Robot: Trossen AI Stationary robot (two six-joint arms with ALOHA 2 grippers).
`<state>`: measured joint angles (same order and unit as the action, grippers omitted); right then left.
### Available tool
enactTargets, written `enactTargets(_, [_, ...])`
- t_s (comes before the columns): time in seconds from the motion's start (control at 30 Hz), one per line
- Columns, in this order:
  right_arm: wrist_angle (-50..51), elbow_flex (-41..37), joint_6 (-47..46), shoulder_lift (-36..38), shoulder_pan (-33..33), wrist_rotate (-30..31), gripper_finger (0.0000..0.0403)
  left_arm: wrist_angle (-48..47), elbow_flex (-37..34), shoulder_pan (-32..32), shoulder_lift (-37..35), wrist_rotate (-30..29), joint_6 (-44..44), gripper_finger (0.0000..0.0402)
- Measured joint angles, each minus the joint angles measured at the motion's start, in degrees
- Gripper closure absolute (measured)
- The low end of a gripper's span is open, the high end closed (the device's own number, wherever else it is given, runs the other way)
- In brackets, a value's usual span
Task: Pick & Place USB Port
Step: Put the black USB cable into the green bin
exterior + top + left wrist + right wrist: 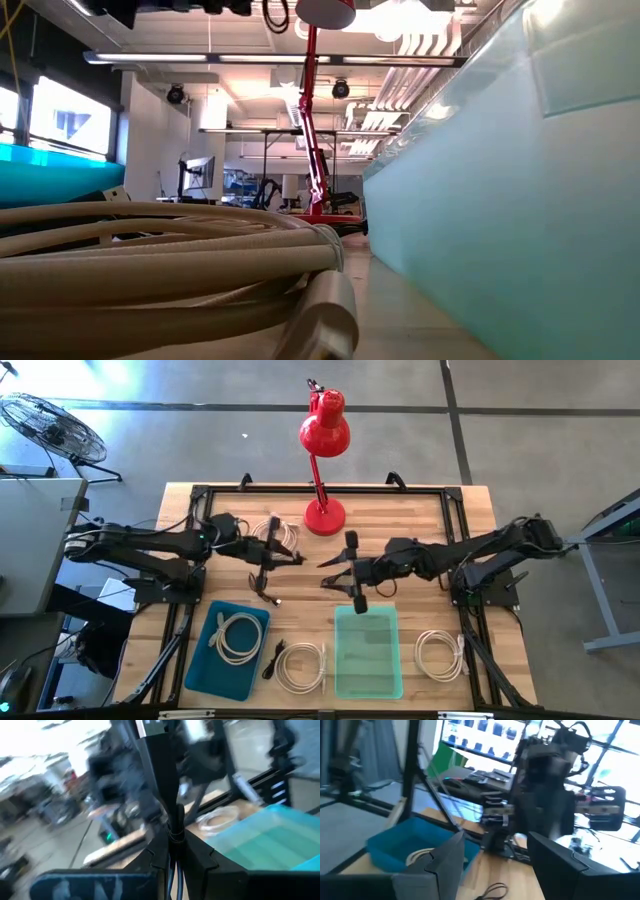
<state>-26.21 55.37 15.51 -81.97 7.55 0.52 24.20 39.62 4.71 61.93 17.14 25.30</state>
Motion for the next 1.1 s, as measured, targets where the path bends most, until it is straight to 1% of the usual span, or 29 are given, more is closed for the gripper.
enactTargets(0.07, [-1.81,0.0,0.4,-1.08,-0.02,1.02,0.0194,1.84,0.0,0.04,1.75,1.93,0.0,0.0379])
enactTargets(0.2, [-3.43,0.0,2.07,-1.41,-0.02,3.9,0.0194,3.09,0.0,0.04,4.08,2.09,0.07,0.0379])
enactTargets(0.3, [-3.65,0.0,2.11,-1.34,0.0,5.28,0.0194,3.84,0.02,0.04,5.16,1.94,2.07,0.0379])
enactTargets(0.37, [-3.43,0.0,2.28,-1.34,-0.32,5.53,0.0194,5.23,0.02,0.04,6.36,2.23,3.86,0.0379])
enactTargets(0.6, [-3.19,0.0,2.49,-1.34,-1.22,5.56,0.0194,10.74,0.02,0.04,10.4,2.89,4.44,0.0379])
enactTargets(0.73, [-2.84,0.0,2.44,-1.34,-1.2,5.33,0.0194,13.04,0.02,0.15,10.76,3.04,4.68,0.0379])
enactTargets(1.1, [-2.54,0.02,2.42,-1.34,-1.2,5.33,0.0194,13.85,0.04,0.15,10.76,2.83,6.18,0.0379])
